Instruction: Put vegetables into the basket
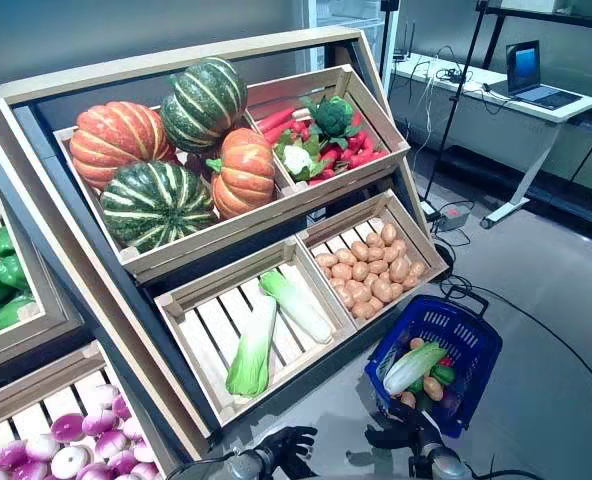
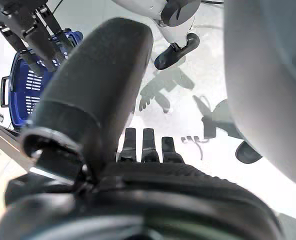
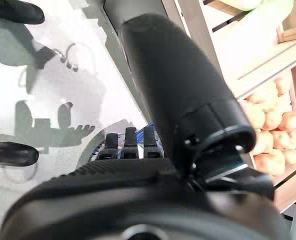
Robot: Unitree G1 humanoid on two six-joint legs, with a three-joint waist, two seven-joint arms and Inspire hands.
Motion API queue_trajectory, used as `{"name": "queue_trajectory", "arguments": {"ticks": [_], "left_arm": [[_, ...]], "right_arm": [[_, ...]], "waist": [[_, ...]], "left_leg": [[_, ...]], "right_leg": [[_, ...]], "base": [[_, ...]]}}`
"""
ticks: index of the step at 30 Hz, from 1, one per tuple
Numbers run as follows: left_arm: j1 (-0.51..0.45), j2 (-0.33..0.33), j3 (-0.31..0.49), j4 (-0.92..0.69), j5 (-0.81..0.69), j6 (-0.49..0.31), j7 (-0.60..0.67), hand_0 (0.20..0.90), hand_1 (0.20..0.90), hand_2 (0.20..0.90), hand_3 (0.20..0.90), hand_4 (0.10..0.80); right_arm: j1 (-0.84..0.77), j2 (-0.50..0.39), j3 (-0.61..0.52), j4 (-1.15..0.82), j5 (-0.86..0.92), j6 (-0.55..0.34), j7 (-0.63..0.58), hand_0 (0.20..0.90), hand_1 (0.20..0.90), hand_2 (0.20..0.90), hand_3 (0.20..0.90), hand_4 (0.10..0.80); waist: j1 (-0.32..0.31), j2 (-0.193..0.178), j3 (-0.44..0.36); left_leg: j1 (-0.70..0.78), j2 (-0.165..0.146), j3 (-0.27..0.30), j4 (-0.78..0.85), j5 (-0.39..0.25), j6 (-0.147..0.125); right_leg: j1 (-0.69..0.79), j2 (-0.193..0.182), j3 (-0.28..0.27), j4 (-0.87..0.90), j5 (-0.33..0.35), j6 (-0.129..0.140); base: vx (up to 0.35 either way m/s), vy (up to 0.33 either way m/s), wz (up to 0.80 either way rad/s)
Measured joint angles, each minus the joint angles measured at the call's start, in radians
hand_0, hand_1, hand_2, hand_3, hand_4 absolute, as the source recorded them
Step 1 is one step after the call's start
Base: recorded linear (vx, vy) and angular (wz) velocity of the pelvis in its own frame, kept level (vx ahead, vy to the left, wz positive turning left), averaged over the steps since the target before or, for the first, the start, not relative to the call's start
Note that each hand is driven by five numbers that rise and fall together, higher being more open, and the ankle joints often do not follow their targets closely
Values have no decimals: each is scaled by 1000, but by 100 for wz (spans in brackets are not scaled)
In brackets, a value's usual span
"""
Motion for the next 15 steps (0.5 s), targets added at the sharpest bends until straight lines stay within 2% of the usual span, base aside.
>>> {"name": "queue_trajectory", "arguments": {"ticks": [15], "left_arm": [[3, 0, 1, 1, 0, 0, -10, 900, 900, 900, 900, 800]], "right_arm": [[2, 2, -9, 0, 37, 20, 17, 900, 900, 900, 900, 800]], "waist": [[-1, 3, -5]], "left_leg": [[4, 0, 0, 0, 0, 0]], "right_leg": [[5, 0, 0, 0, 0, 0]], "base": [[0, 0, 0]]}}
